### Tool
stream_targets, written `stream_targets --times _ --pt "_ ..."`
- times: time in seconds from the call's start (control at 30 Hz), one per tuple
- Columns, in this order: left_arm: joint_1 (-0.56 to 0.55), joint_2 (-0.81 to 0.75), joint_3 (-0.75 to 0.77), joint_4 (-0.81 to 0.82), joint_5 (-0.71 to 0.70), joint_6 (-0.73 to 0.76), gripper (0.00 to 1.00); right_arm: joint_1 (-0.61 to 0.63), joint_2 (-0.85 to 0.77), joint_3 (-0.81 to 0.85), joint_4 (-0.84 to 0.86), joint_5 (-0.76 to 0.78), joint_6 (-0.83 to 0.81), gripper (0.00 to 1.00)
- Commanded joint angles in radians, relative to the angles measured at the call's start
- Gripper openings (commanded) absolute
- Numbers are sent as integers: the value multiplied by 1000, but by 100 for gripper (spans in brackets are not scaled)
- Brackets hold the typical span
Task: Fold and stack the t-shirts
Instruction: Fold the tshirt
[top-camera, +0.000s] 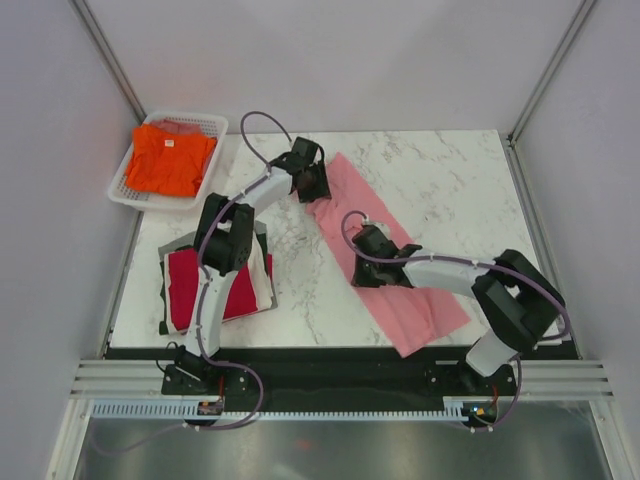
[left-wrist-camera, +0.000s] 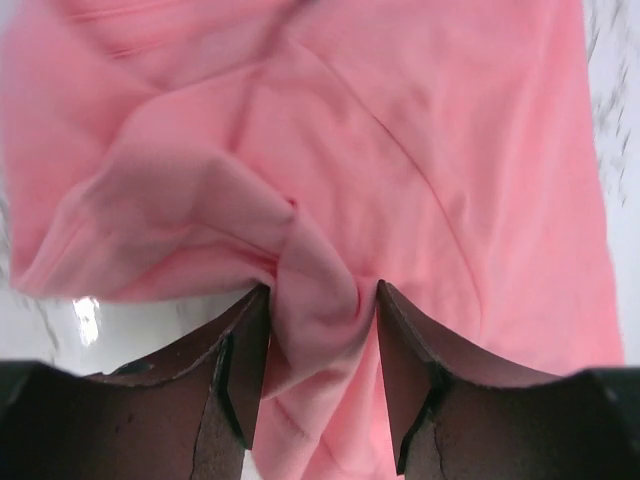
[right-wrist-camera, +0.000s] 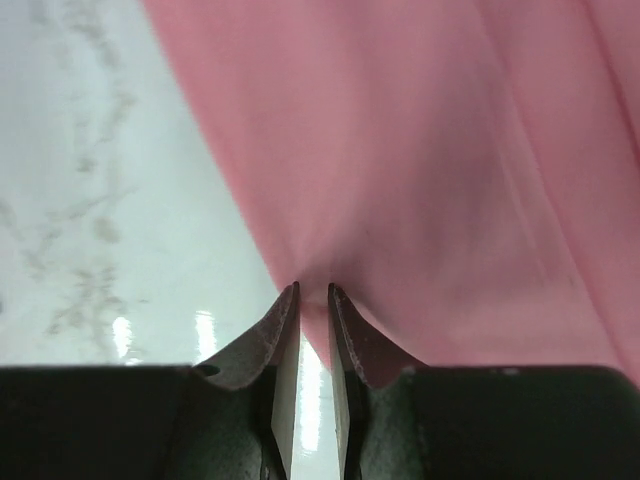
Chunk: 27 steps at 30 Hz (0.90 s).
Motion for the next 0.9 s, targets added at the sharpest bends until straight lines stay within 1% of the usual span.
stream_targets --times 0.0,0.03,0.07,0.1,0.2,0.27,0.33,0.37,0.5,0.57,0.63,0.67,0.73,0.87 --pt "28 131 205 -143 29 68 54 93 137 148 32 -156 85 25" --pt "35 148 286 -173 34 72 54 110 155 192 11 -161 78 25" --pt "50 172 316 -183 34 77 55 111 168 226 0 -159 67 26" --pt "61 177 337 -188 32 78 55 110 176 270 -5 -153 59 27" --pt "100 186 357 -184 69 83 55 93 165 310 -17 -143 4 34" --pt "116 203 377 -174 97 109 54 59 137 321 -20 -155 -25 41" --pt "125 223 408 -167 117 120 55 9 101 320 -9 -179 -80 43" --pt "130 231 422 -150 124 121 54 -7 76 323 -11 -184 -117 46" --pt "133 285 506 -119 163 112 54 -108 36 330 -12 -207 -174 48" --pt "139 312 557 -113 176 94 54 -181 34 336 -14 -221 -223 49" --pt "147 318 570 -82 187 77 54 -235 50 346 -9 -218 -279 50" --pt "150 321 570 -67 192 60 54 -246 62 352 -6 -215 -298 56" --pt "159 326 577 -32 206 40 54 -263 116 378 -8 -219 -321 58" --pt "176 335 586 19 229 8 53 -263 218 424 -5 -254 -317 59"
